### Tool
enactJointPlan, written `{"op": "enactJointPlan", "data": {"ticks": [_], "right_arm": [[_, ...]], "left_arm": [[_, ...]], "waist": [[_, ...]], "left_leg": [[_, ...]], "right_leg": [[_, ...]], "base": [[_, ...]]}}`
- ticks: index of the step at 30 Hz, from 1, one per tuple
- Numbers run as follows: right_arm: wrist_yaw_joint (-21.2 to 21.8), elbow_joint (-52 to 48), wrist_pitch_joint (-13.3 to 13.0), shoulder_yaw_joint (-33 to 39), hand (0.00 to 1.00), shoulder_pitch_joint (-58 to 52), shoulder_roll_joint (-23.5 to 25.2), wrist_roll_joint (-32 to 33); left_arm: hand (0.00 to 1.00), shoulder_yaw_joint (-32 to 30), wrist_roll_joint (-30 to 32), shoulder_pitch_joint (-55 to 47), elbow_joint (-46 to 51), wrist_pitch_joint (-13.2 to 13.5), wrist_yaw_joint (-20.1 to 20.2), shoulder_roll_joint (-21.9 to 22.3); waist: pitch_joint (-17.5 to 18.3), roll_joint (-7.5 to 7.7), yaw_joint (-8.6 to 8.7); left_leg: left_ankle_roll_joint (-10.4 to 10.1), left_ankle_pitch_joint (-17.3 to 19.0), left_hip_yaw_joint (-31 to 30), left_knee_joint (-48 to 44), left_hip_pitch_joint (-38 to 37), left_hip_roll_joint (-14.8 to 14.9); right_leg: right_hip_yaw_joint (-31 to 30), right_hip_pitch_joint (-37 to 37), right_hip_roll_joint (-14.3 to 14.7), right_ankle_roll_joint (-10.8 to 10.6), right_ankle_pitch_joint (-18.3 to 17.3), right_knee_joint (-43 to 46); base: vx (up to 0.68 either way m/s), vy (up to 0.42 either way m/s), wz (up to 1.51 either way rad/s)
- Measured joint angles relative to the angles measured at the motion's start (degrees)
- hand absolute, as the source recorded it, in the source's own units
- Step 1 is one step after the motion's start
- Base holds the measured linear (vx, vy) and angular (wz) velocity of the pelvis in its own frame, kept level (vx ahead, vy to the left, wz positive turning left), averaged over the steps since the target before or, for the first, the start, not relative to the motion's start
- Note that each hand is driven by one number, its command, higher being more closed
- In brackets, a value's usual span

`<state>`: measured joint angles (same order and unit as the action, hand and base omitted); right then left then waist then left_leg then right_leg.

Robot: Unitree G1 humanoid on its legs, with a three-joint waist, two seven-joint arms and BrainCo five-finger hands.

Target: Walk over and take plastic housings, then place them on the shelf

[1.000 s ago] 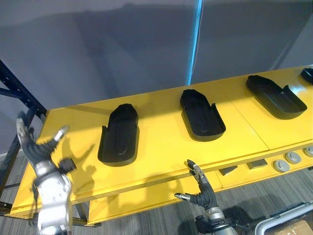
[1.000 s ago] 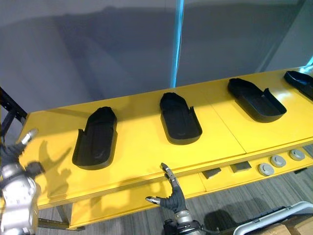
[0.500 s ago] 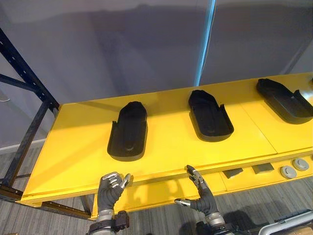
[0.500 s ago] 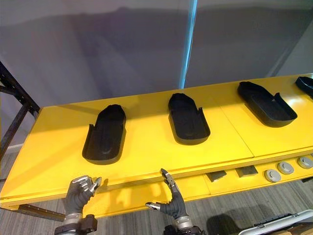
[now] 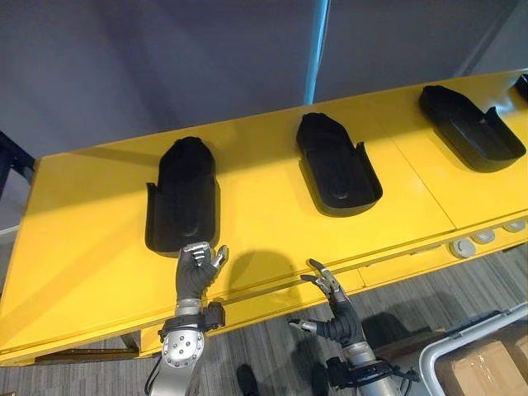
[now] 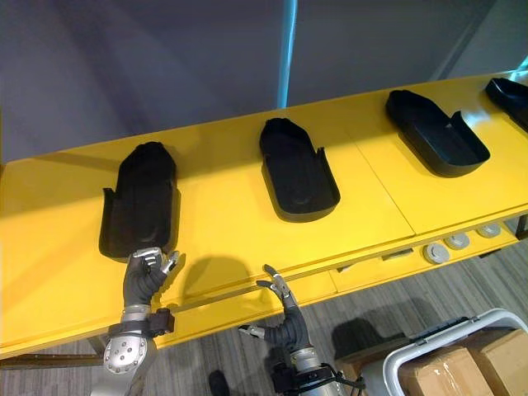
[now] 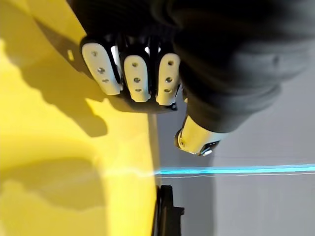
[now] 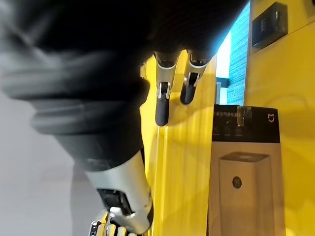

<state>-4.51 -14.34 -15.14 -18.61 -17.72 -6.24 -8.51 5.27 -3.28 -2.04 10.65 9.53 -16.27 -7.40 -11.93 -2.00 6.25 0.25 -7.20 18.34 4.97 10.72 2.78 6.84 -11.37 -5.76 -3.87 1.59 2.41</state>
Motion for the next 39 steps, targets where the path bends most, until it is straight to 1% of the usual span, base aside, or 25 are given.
{"op": "enactJointPlan", "data": {"ticks": [5,6,10,13,16,19,20,21,22,23,24,25,26,27,28,29,31,32,33,34,35,36,37,38,39], "right_arm": [[0.0,0.0,0.1,0.0,0.0,0.0,-0.1,0.4],[0.0,0.0,0.1,0.0,0.0,0.0,-0.1,0.4],[0.0,0.0,0.1,0.1,0.0,0.0,-0.1,1.2],[-0.1,0.0,0.1,0.7,0.0,0.0,-0.1,1.2],[-1.1,0.0,0.1,2.7,0.0,0.1,-0.1,1.1],[-2.9,0.0,0.1,5.8,0.0,1.3,-0.4,0.1],[-3.7,0.0,0.1,7.1,0.0,2.3,-0.7,-0.6],[-3.9,0.0,0.1,7.5,0.0,2.8,-0.8,-1.0],[-4.8,0.0,0.1,8.7,0.0,4.4,-1.3,-1.4],[-5.0,0.0,0.1,8.8,0.0,5.2,-2.0,-1.6],[-5.1,-0.1,0.1,9.0,0.0,6.0,-3.3,-1.8],[-5.2,-0.1,0.1,9.5,0.0,5.9,-4.1,-2.1],[-5.1,-0.2,0.1,10.8,0.0,5.0,-4.9,-2.4],[-5.0,-1.1,0.1,13.6,0.0,2.2,-4.5,-2.4],[-4.9,-1.5,0.2,15.3,0.0,0.2,-3.9,-2.3],[-4.3,-2.1,0.3,18.1,0.0,-3.9,-2.0,-2.2],[-3.8,-4.4,0.5,19.8,0.0,-9.7,-0.8,-2.0],[-3.7,-6.2,0.5,20.2,0.0,-12.2,-0.4,-1.8],[-3.6,-6.3,0.5,20.4,0.0,-11.9,0.3,-1.3],[-3.5,-6.1,0.5,20.2,0.0,-11.2,1.2,-1.3],[-3.5,-5.2,0.5,20.2,0.0,-9.0,2.4,-1.4],[-3.5,-2.3,0.5,20.2,0.0,-5.5,2.4,-1.4],[-3.7,-0.3,0.5,20.2,0.0,-4.0,2.3,-1.6],[-4.5,3.0,0.8,20.4,0.0,-1.6,2.3,-2.5],[-5.2,4.8,1.3,20.7,0.0,-1.0,2.4,-3.7]], "left_arm": [[1.0,-0.7,0.0,2.4,-1.7,0.4,-0.2,0.0],[0.0,-0.8,0.0,2.9,-2.1,0.4,-0.2,0.0],[0.0,-0.6,-1.0,3.4,-2.4,0.5,-0.2,0.0],[0.0,1.4,-3.3,0.5,2.7,0.8,0.4,0.2],[0.0,4.8,-5.6,-4.0,10.6,3.4,0.8,0.8],[0.0,6.5,-5.4,-6.1,15.4,6.1,0.6,1.8],[0.0,6.5,-4.4,-6.4,15.6,6.3,0.3,1.9],[0.0,6.6,-4.1,-6.6,15.6,6.4,0.2,1.9],[0.0,6.7,-2.7,-7.2,15.7,6.6,-0.7,1.9],[0.0,6.8,-2.1,-7.7,15.8,6.7,-1.4,2.1],[0.0,7.2,-2.0,-7.9,15.7,6.8,-2.1,2.6],[0.0,7.6,-2.0,-7.9,15.8,6.8,-2.2,2.6],[0.0,8.3,-1.5,-7.5,15.6,6.9,-2.1,2.6],[0.0,9.2,-0.9,-6.1,14.7,7.1,-2.1,2.8],[0.0,9.7,-0.9,-5.1,13.9,7.2,-2.1,2.7],[0.0,10.1,-0.4,-3.5,11.7,7.2,-2.1,2.7],[0.0,10.6,0.6,-3.5,10.4,7.1,-2.2,2.8],[0.0,11.2,1.9,-3.2,10.4,7.0,-2.2,2.7],[0.0,11.3,3.4,-2.6,10.4,6.8,-2.2,2.6],[0.0,10.8,3.8,-2.5,10.2,6.8,-2.2,2.8],[0.0,9.0,4.6,-2.0,9.1,6.6,-2.3,3.7],[0.0,6.4,4.7,-2.2,8.2,6.3,-2.4,4.8],[0.0,5.1,4.6,-2.6,8.0,6.0,-2.5,5.1],[0.0,3.1,4.6,-3.1,8.0,6.0,-2.8,5.4],[0.0,1.7,4.6,-3.3,7.8,6.0,-3.4,5.4]], "waist": [[-0.9,-0.02,0.85],[-0.9,-0.03,0.98],[-1.0,-0.09,1.11],[-1.6,-0.1,1.11],[-1.6,-0.08,0.98],[-1.6,-0.06,0.62],[-1.6,0.0,0.59],[-1.5,0.2,0.37],[-1.6,0.81,-1.28],[-1.6,0.66,-2.1],[-1.1,-0.14,-2.81],[-0.6,-0.51,-2.9],[0.2,-0.73,-2.08],[0.6,-0.59,-0.8],[0.7,-0.29,-0.15],[0.5,0.95,0.57],[0.6,1.65,1.2],[0.9,2.08,1.6],[1.1,2.36,0.89],[1.0,2.13,0.38],[1.0,2.31,-0.55],[0.7,2.04,-1.43],[0.7,2.05,-1.95],[1.0,2.2,-2.6],[1.6,2.4,-2.53]], "left_leg": [[-0.2,0.1,0.4,0.0,0.0,0.2],[-0.2,0.1,0.4,0.0,0.0,0.3],[-0.2,0.1,0.3,0.0,0.0,0.3],[-0.3,0.2,0.1,0.0,-0.8,0.2],[-0.5,0.4,-0.5,0.0,-2.2,0.2],[-0.7,0.7,-0.3,0.0,-4.1,0.3],[-0.8,1.6,0.1,-1.1,-5.0,0.4],[-1.1,2.8,0.2,-3.3,-4.8,0.3],[-1.6,8.6,-7.7,-14.4,-2.0,1.2],[-2.4,11.4,-13.6,-19.2,-0.9,1.5],[-5.6,15.8,-23.1,-25.6,-0.3,1.7],[-7.0,17.9,-26.8,-27.7,-0.6,1.8],[-7.7,21.4,-31.6,-29.9,-1.5,1.4],[-6.7,24.0,-33.3,-30.5,-2.2,0.9],[-5.3,25.0,-33.0,-30.6,-2.4,0.5],[-4.6,25.4,-30.4,-31.4,-2.7,-0.3],[-3.2,26.9,-24.6,-33.4,-3.3,0.0],[-2.1,27.8,-20.7,-35.6,-2.5,0.2],[-0.7,27.5,-15.5,-35.3,-2.0,2.1],[-0.2,27.1,-12.7,-34.8,-1.8,3.0],[0.2,26.1,-7.2,-34.0,-2.2,5.0],[0.3,24.3,-1.5,-31.2,-4.3,6.9],[0.3,23.2,1.0,-29.3,-5.8,7.3],[-0.1,21.3,5.1,-26.3,-8.2,7.8],[-0.9,20.2,7.4,-24.7,-9.0,8.4]], "right_leg": [[-0.3,-0.2,0.3,0.1,0.1,-0.1],[-0.4,-0.2,0.3,0.1,0.1,-0.1],[-0.3,-0.1,0.3,0.1,0.1,-0.1],[0.0,1.0,0.3,0.1,0.1,-0.4],[0.5,3.1,0.3,0.1,0.0,-1.1],[0.2,4.7,0.4,0.0,-0.1,-1.1],[-0.6,5.3,0.4,0.0,-0.2,-0.9],[-1.6,5.3,0.3,0.0,-0.2,-0.6],[-5.4,4.9,0.4,-0.2,-0.4,1.2],[-7.7,4.6,0.8,-0.3,-0.6,2.0],[-11.7,3.8,2.7,-0.6,-0.9,4.0],[-13.8,3.1,3.8,-0.9,-1.1,5.2],[-17.7,1.5,5.3,-1.6,-1.7,7.8],[-20.6,-0.3,6.2,-2.2,-2.1,9.9],[-21.9,-1.1,6.4,-2.6,-2.2,10.9],[-24.8,-1.9,6.2,-3.5,-1.9,11.5],[-30.1,-1.7,6.5,-5.2,0.8,9.3],[-32.8,-1.7,6.5,-5.8,4.5,5.7],[-30.5,-1.6,6.4,-4.2,11.7,-1.0],[-25.5,-1.8,6.2,-2.0,14.8,-3.2],[-11.1,-4.0,5.7,1.9,9.3,3.7],[-1.6,-6.3,3.7,4.0,2.7,13.1],[1.9,-6.5,2.0,4.0,-0.5,18.2],[6.8,-5.3,-2.3,3.8,-4.8,26.4],[8.4,-3.1,-5.8,2.4,-7.1,30.8]], "base": [[0.0,-0.009,-0.04],[0.0,0.0,0.0],[0.0,0.0,0.0],[0.0,-0.003,0.04],[0.01,-0.005,0.08],[-0.01,-0.003,-0.08],[-0.04,0.003,-0.27],[-0.05,-0.008,-0.8],[-0.04,-0.021,-1.12],[-0.01,0.019,-1.84],[0.0,0.077,-1.69],[0.0,0.197,-1.96],[-0.04,0.271,-1.62],[-0.06,0.288,-1.38],[-0.11,0.301,-1.13],[-0.13,0.296,-1.2],[-0.14,0.324,-1.51],[-0.21,0.304,-1.92],[-0.23,0.202,-2.0],[-0.3,0.191,-2.26],[-0.24,0.128,-2.36],[-0.21,0.139,-2.36],[-0.13,0.115,-2.23],[-0.1,0.022,-1.7],[-0.1,-0.044,-1.41]]}}
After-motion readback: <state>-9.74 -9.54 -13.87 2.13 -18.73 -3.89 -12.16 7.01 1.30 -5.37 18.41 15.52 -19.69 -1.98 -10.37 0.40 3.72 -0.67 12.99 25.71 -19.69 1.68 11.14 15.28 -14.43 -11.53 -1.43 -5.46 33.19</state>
